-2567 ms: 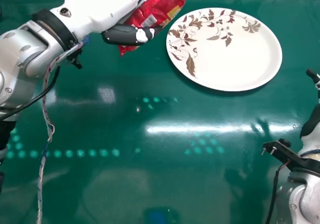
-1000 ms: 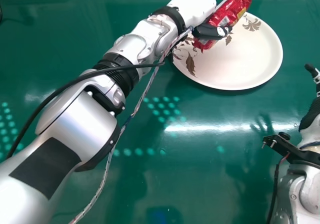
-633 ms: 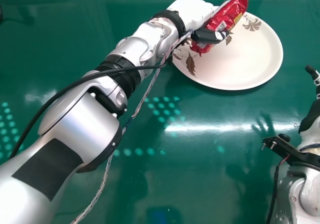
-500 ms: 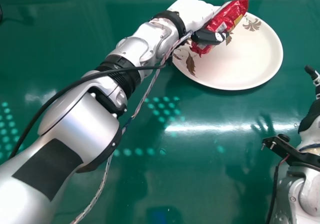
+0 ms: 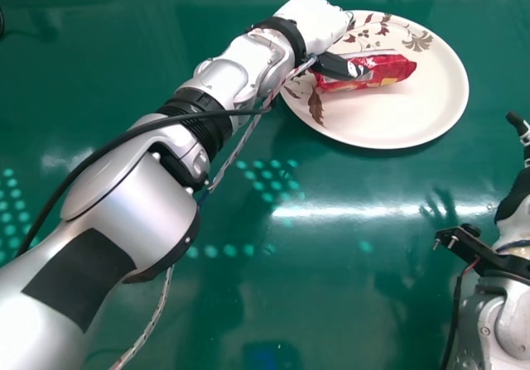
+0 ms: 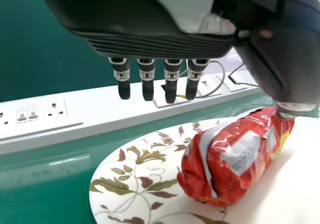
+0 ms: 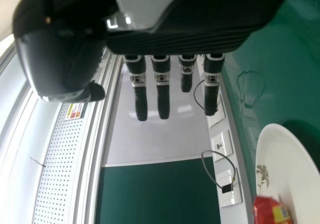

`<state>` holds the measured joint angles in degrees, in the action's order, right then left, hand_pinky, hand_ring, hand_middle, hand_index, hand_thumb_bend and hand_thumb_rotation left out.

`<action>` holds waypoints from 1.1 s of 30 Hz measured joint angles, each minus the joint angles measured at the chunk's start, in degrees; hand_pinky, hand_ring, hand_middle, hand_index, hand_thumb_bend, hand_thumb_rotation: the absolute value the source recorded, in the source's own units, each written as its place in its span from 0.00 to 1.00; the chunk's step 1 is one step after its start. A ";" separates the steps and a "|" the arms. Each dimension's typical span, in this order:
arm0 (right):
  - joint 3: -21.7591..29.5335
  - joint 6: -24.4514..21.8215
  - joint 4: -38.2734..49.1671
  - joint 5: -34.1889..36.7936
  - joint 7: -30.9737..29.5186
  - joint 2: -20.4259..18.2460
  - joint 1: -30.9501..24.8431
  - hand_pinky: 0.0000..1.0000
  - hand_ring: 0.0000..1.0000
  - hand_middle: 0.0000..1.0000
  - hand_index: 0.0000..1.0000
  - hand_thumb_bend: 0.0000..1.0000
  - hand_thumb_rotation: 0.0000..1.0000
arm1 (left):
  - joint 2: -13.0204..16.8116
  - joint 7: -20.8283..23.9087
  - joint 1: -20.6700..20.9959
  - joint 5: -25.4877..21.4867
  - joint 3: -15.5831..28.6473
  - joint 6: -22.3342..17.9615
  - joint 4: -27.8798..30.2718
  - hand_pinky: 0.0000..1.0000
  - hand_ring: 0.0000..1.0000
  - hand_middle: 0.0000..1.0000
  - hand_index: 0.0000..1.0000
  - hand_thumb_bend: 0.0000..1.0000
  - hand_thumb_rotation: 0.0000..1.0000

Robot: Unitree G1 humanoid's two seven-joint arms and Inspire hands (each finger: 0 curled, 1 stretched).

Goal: Pick up biscuit and place it in the plate

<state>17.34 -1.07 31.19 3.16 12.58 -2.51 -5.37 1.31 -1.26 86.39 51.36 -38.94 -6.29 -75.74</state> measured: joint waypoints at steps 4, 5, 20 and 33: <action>0.00 0.02 0.00 -0.02 0.00 0.00 -0.17 0.74 0.80 0.81 0.77 0.51 0.23 | 0.41 0.09 0.00 -0.01 -0.11 -0.37 0.15 1.00 1.00 1.00 1.00 0.95 0.69; 0.00 0.04 0.00 -0.01 -0.01 0.00 -0.23 0.74 0.80 0.81 0.77 0.51 0.22 | 0.58 0.35 -0.01 0.02 -0.20 -0.63 0.18 0.99 1.00 1.00 1.00 0.94 0.72; -0.22 2.44 -0.57 -0.02 -0.12 -0.33 -0.94 0.70 0.77 0.78 0.74 0.54 0.23 | 13.34 11.14 -3.77 -7.62 6.85 -18.64 13.13 0.65 0.75 0.79 0.85 0.74 0.56; -1.00 3.59 -0.80 -0.40 0.64 -0.59 -2.87 0.72 0.77 0.78 0.73 0.51 0.21 | 28.72 -2.88 -34.96 -36.62 28.59 -27.41 46.47 0.56 0.68 0.72 0.76 0.63 0.34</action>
<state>16.35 2.52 30.39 2.75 13.22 -3.10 -8.24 30.04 -4.14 51.44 14.74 -10.34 -33.70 -29.28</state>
